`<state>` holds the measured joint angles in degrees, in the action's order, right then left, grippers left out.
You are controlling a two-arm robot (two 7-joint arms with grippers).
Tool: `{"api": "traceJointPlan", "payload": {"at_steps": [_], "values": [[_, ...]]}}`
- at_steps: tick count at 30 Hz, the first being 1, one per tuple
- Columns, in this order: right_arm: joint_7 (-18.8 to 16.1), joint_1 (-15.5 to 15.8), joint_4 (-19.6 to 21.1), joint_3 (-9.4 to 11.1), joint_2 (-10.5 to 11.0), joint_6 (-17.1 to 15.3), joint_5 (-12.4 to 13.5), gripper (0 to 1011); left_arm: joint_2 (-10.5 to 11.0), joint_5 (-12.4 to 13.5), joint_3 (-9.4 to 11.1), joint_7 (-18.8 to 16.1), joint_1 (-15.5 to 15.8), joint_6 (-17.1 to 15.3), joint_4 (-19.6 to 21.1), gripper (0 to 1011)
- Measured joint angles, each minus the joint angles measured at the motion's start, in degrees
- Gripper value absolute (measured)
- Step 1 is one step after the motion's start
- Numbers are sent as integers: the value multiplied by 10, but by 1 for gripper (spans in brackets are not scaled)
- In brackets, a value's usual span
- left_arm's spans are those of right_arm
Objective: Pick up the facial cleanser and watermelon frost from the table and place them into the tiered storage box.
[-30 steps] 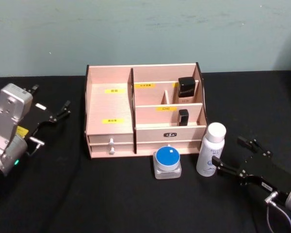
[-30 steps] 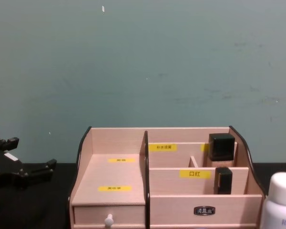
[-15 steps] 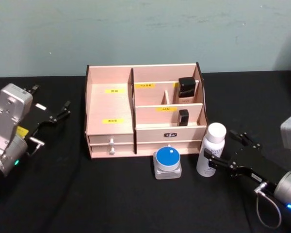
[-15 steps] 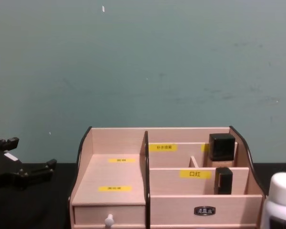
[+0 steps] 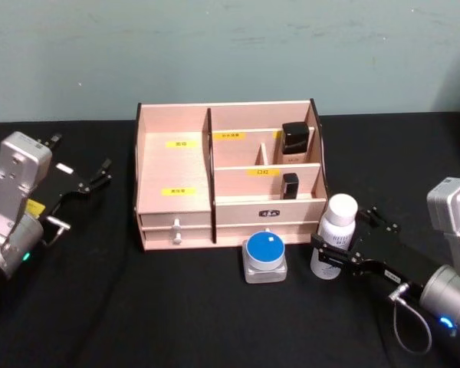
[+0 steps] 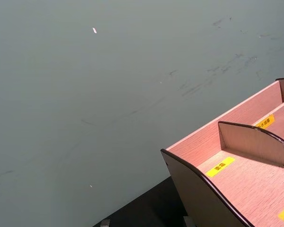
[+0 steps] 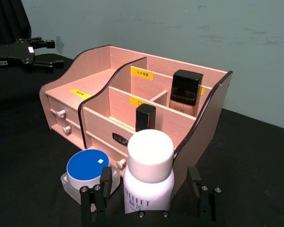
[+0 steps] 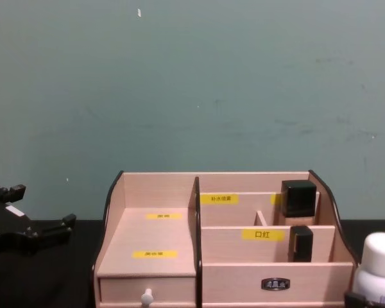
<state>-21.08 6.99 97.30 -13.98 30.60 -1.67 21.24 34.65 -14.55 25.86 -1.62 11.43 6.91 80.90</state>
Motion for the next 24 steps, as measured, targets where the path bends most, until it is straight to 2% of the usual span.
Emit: {"api": "traceJointPlan", "payload": {"at_steps": [11,24], "values": [[-5,-16,-15,-5,-14,3,-16,1000,0,0,0,0,0,0,0,1001],[-4,-16,-15,-5,-13,2,-15,1000,0,0,0,0,0,0,0,1001]]}}
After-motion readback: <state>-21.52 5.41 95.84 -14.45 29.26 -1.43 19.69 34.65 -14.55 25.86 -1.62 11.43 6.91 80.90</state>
